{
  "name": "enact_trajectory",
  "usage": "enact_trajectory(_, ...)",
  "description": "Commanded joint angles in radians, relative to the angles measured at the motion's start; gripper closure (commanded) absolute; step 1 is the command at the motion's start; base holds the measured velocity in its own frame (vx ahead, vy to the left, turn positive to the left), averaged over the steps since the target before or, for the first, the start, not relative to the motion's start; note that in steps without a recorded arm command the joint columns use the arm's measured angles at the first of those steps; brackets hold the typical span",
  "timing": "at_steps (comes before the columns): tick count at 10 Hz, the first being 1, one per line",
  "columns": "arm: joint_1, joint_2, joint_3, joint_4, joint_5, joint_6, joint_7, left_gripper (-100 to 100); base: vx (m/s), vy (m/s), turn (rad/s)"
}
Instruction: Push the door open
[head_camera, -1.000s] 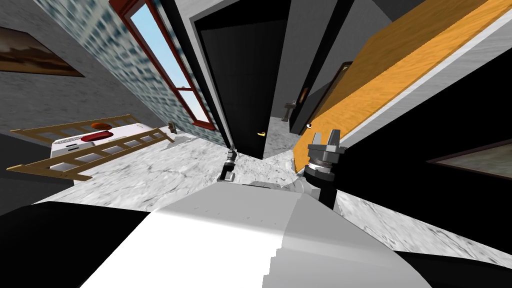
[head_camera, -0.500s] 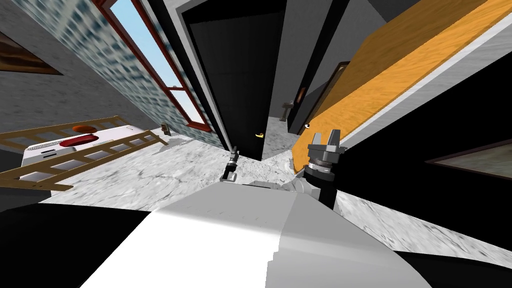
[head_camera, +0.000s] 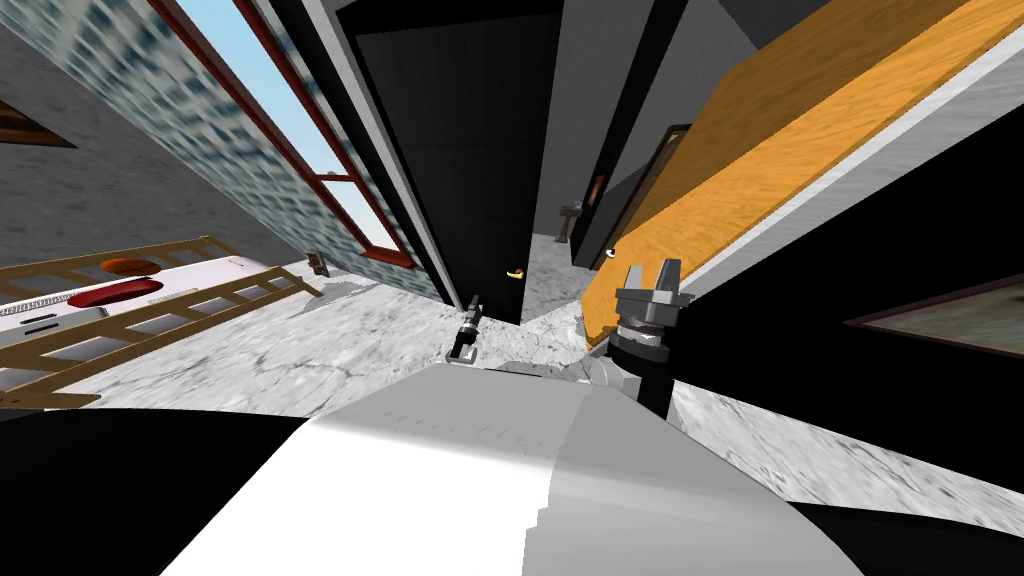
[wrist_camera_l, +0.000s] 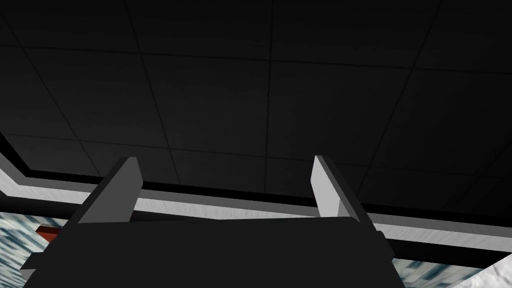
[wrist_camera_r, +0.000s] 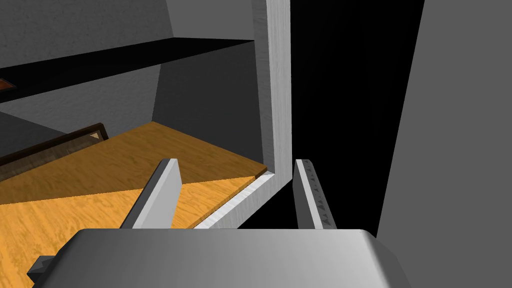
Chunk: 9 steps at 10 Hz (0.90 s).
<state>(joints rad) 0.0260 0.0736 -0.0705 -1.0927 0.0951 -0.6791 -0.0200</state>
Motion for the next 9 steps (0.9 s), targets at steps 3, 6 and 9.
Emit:
enact_trajectory(3,-0.046,-0.007,-0.013,0.103,0.002,-0.025,-0.005,-100,0.106,-0.007,-0.057)
enact_trajectory(6,-0.081,-0.016,-0.023,0.186,0.004,-0.045,-0.008,-100,0.092,0.002,-0.059)
enact_trajectory(9,-0.115,-0.024,-0.032,0.261,0.006,-0.064,-0.011,-100,0.092,0.000,-0.046)
